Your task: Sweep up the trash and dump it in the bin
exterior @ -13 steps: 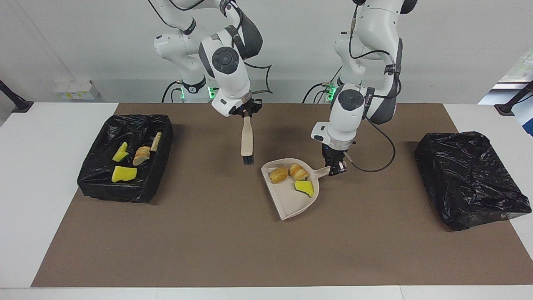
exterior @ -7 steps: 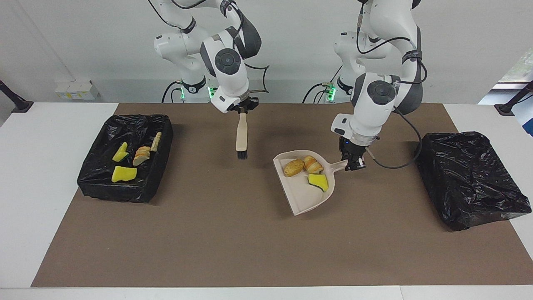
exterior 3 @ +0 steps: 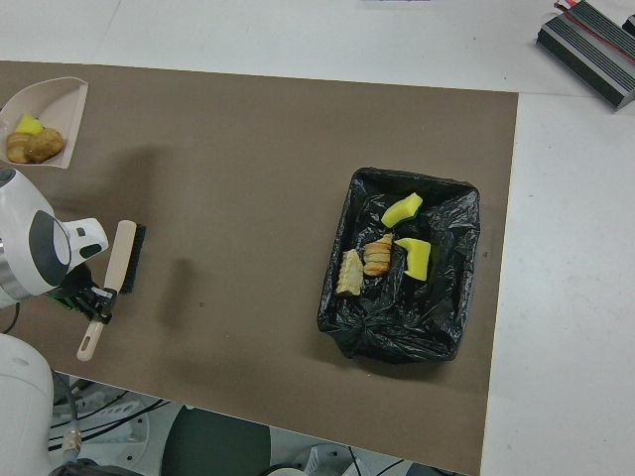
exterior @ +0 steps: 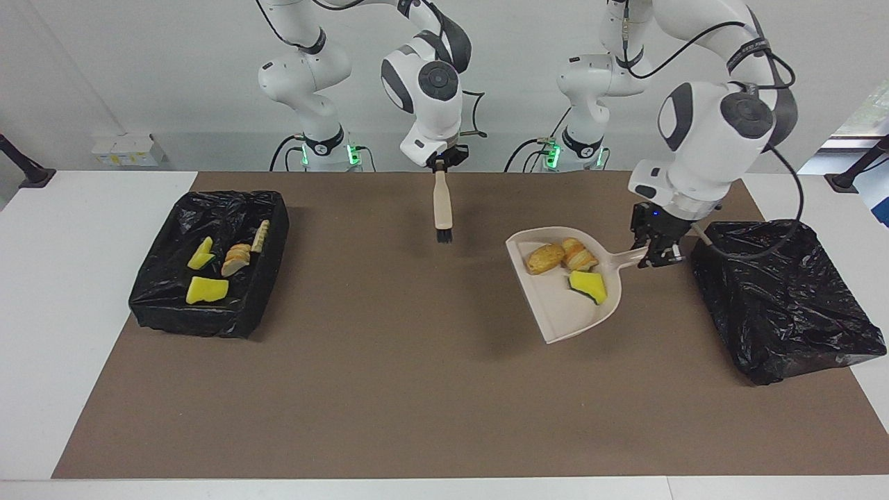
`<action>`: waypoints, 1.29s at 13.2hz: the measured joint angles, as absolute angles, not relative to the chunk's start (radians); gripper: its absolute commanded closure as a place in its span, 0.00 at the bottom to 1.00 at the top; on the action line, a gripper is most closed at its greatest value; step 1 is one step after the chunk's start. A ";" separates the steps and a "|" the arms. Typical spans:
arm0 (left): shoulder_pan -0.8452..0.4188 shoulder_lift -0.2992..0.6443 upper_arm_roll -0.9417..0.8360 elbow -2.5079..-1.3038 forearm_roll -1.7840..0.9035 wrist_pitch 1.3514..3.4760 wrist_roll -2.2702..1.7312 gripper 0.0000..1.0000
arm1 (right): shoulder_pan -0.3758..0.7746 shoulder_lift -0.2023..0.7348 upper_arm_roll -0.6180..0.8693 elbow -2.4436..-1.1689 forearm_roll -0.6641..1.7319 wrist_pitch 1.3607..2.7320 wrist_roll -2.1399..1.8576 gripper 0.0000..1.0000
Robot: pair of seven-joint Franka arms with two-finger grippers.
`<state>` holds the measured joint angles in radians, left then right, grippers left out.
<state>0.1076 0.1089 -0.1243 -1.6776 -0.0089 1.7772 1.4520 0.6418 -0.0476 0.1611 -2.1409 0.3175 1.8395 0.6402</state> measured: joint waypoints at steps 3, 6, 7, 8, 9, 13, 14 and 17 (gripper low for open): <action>0.279 0.110 -0.118 -1.644 -0.010 1.750 1.701 1.00 | 0.684 0.020 0.161 -2.100 0.360 1.849 0.646 1.00; 0.458 0.117 -0.113 -1.617 -0.010 1.746 1.926 1.00 | 0.743 0.119 0.161 -2.076 0.368 1.910 0.679 1.00; 0.505 0.119 -0.112 -1.606 -0.006 1.746 1.988 1.00 | 0.756 0.145 0.161 -2.075 0.369 1.925 0.680 1.00; 0.544 0.122 -0.112 -1.596 0.007 1.751 2.037 1.00 | 0.763 0.161 0.161 -2.074 0.371 1.926 0.681 1.00; 0.570 0.126 -0.111 -1.589 0.031 1.763 2.062 1.00 | 0.766 0.166 0.161 -2.075 0.374 1.926 0.683 1.00; 0.584 0.169 -0.106 -1.564 0.189 1.880 2.069 1.00 | 0.771 0.166 0.161 -2.077 0.381 1.926 0.684 1.00; 0.584 0.191 -0.108 -1.545 0.233 1.901 2.069 1.00 | 0.771 0.166 0.161 -2.081 0.381 1.927 0.684 1.00; 0.583 0.267 -0.111 -1.509 0.375 2.027 2.045 1.00 | 0.770 0.171 0.160 -2.088 0.382 1.931 0.684 0.87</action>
